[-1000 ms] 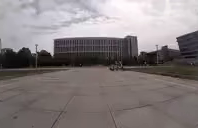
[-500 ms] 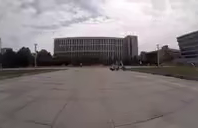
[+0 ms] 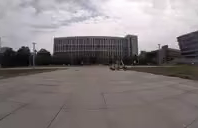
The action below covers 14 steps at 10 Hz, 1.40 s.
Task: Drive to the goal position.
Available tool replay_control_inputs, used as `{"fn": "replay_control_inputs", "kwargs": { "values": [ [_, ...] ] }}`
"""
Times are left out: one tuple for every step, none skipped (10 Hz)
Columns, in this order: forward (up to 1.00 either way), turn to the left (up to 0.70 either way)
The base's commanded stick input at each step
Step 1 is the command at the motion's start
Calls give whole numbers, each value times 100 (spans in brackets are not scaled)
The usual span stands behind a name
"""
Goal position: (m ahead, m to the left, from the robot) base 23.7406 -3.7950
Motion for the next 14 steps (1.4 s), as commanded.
{"fn": "replay_control_inputs", "kwargs": {
  "values": [
    [70, 20],
    [70, 13],
    [70, 2],
    [70, 0],
    [70, 0],
    [70, 0],
    [70, 0],
    [70, 0],
    [70, 0],
    [70, 0],
    [70, 0],
    [70, 0],
    [70, 0],
    [70, 0]
  ]
}}
